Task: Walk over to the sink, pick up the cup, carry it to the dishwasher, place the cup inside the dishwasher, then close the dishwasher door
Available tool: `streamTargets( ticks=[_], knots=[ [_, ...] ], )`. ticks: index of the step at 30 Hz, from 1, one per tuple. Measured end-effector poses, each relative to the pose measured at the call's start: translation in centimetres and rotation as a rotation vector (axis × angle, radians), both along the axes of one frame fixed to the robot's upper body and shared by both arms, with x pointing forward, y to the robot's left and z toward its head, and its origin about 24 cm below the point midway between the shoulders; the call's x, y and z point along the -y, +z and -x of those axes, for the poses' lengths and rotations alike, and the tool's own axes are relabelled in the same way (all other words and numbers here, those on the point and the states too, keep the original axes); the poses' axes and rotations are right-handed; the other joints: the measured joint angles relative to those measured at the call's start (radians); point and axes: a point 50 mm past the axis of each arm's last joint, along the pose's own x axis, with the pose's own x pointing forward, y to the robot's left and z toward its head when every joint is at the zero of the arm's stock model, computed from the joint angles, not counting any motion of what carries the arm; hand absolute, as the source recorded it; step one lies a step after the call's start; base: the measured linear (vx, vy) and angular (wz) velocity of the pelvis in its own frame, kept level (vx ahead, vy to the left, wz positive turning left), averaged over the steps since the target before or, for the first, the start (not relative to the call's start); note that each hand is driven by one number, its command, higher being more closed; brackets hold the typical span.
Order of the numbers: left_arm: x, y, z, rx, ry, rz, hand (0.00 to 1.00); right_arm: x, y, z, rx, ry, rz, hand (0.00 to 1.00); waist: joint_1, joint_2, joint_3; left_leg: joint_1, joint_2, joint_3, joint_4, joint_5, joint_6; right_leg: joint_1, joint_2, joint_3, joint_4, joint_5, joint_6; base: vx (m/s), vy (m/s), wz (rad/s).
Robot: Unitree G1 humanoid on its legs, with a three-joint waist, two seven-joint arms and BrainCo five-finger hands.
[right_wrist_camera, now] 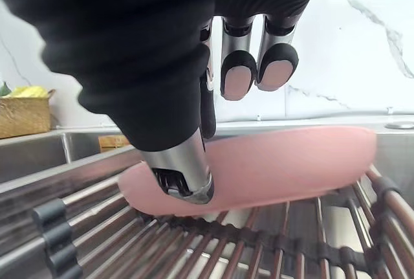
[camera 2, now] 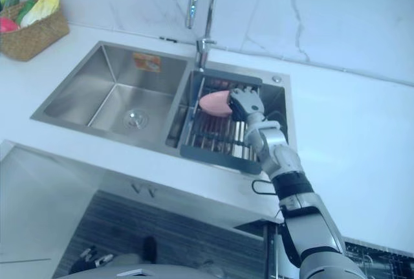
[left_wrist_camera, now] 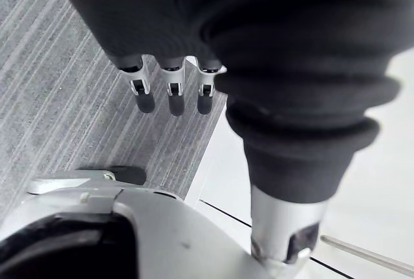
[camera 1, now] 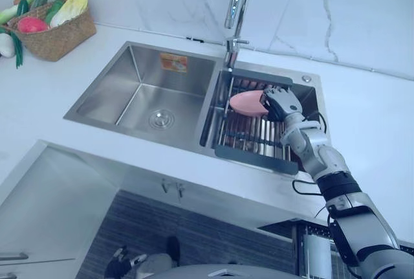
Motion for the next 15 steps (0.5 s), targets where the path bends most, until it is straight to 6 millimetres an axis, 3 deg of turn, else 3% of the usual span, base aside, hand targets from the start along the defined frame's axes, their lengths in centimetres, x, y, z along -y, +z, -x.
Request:
streamTargets(
  ticks=[8, 9, 15],
  knots=[
    [0.0, 0.0, 0.2, -0.005, -0.006, -0.004, 0.0, -0.3, 0.3, 0.2, 0.002, 0.021, -0.028, 1.0, -0.002, 0.007, -0.004, 0.006, 0.003, 0.005, 0.0, -0.001, -0.002, 0.005, 0.003, 0.0, -0.003, 0.0, 0.0, 0.0, 0.0, 0.0],
    [0.0, 0.0, 0.2, -0.005, -0.006, -0.003, 0.0, -0.2, 0.1, 0.2, -0.011, 0.02, -0.026, 0.0, -0.002, 0.007, -0.004, 0.006, 0.004, 0.005, 0.0, -0.001, -0.002, 0.005, 0.003, 0.0, -0.003, 0.0, 0.0, 0.0, 0.0, 0.0],
    [0.0, 0.0, 0.2, -0.006, -0.006, -0.004, 0.0, 0.1, -1.4, 0.6, -0.096, 0.003, -0.02, 0.0, -0.001, 0.007, -0.004, 0.006, 0.004, 0.008, 0.0, -0.001, -0.002, 0.006, 0.003, 0.0, -0.002, 0.0, 0.0, 0.0, 0.0, 0.0]
  ],
)
